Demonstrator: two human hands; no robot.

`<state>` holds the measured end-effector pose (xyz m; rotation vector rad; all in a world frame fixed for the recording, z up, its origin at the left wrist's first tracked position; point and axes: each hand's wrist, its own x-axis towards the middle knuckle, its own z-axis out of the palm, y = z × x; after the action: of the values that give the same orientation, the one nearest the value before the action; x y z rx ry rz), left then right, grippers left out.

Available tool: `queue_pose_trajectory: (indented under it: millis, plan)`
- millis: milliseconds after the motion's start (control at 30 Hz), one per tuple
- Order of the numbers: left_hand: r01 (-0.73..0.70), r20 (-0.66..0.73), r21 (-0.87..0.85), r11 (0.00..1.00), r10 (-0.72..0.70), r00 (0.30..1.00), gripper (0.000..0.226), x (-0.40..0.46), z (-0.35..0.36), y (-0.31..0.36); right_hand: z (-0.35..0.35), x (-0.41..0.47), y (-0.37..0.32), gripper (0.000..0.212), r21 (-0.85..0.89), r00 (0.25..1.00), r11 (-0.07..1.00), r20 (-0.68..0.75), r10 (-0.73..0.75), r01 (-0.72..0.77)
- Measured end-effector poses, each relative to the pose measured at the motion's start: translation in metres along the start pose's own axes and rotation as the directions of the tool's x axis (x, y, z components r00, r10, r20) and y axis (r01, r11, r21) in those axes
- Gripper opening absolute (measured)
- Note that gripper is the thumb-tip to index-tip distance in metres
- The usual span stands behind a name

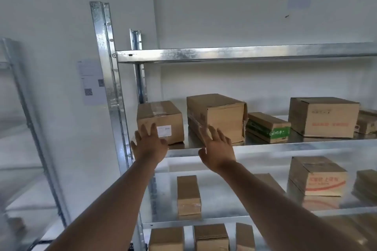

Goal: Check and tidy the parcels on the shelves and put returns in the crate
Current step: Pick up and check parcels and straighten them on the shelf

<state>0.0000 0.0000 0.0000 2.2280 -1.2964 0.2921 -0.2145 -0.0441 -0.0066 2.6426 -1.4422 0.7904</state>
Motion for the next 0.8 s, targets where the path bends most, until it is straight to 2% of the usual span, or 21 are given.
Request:
queue_pose_trajectory:
  millis: [100,200,300,367,433,500,600,700,800]
  plan:
    - [0.107,0.018,-0.167,0.980,-0.106,0.994,0.070,0.009,0.009,-0.009,0.021,0.007,-0.003,0.075,0.115,1.000,0.993,0.015,-0.002,0.000]
    - [0.118,-0.004,-0.264,0.957,-0.124,0.992,0.078,0.023,0.026,-0.021,0.043,0.026,-0.016,0.080,0.292,0.995,0.956,0.095,-0.017,-0.012]
    - [0.094,-0.025,-0.382,0.919,-0.112,0.993,0.083,0.048,0.035,-0.031,0.054,0.058,-0.031,0.071,0.452,1.000,0.892,0.013,0.014,-0.018]
    - [0.074,-0.031,-0.471,0.879,-0.101,0.994,0.082,0.067,0.039,-0.037,0.065,0.083,-0.040,0.061,0.581,0.990,0.809,-0.040,0.133,-0.086]
    - [0.063,-0.040,-0.588,0.806,-0.107,0.993,0.082,0.084,0.039,-0.043,0.078,0.110,-0.040,0.070,0.664,0.981,0.730,0.031,0.190,-0.163]
    - [0.046,-0.041,-0.729,0.683,-0.110,0.993,0.079,0.099,0.038,-0.049,0.081,0.129,-0.044,0.075,0.756,0.971,0.617,0.106,0.213,-0.218]
    - [0.013,-0.036,-0.866,0.500,-0.088,0.995,0.073,0.121,0.033,-0.057,0.078,0.149,-0.049,0.053,0.854,0.961,0.450,0.187,0.202,-0.260]
    - [0.164,0.116,-0.868,0.469,-0.130,0.985,0.050,0.131,0.025,-0.061,0.075,0.158,-0.058,0.037,0.888,0.947,0.352,0.224,0.232,-0.296]
    - [0.198,0.141,-0.860,0.471,-0.154,0.978,0.030,0.134,0.025,-0.062,0.065,0.158,-0.069,0.018,0.912,0.890,0.192,0.276,0.362,-0.361]
